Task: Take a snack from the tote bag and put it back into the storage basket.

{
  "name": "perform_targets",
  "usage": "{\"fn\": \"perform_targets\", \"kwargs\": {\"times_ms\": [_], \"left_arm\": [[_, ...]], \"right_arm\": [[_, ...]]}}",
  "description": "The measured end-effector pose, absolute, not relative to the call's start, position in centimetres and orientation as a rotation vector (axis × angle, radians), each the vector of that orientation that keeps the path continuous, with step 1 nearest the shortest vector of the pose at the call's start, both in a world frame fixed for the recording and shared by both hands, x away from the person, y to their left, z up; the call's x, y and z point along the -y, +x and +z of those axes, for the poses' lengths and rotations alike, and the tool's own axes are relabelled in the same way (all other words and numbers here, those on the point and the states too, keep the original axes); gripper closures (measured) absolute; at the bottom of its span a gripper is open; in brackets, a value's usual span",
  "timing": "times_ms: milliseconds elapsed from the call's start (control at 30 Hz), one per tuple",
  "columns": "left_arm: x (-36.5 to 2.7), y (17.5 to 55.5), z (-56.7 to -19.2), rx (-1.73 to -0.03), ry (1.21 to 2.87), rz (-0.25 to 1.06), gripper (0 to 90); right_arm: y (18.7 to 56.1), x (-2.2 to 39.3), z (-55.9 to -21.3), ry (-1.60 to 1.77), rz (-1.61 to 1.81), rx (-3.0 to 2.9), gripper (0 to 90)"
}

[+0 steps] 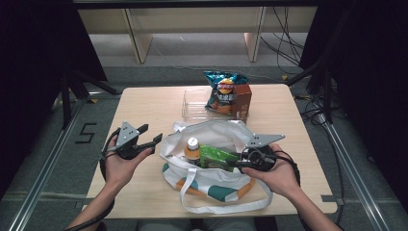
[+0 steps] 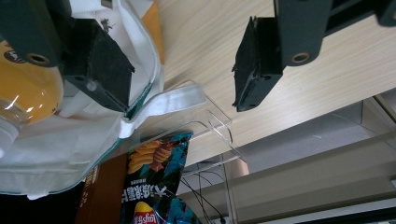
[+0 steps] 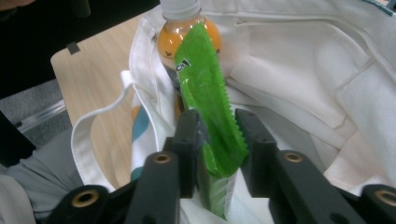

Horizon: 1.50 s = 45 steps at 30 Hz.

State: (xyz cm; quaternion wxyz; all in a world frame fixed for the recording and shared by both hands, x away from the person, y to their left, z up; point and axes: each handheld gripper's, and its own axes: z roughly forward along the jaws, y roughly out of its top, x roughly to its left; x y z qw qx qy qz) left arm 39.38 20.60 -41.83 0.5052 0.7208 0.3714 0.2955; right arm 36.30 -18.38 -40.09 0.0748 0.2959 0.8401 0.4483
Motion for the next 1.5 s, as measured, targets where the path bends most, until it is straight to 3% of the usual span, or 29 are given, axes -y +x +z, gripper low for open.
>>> {"fn": "perform_targets", "kwargs": {"times_ms": [433,1500], "left_arm": [[-20.4,39.5,-42.1,-0.894,1.731,0.705,36.1],[-20.3,39.7,-42.0,-0.901,1.737,0.711,36.1]], "right_arm": [[36.4,18.3,-40.3,0.849,1.289,-2.529,89.3],[36.3,19.0,-37.2,0.762,1.295,-2.423,90.0]]}}
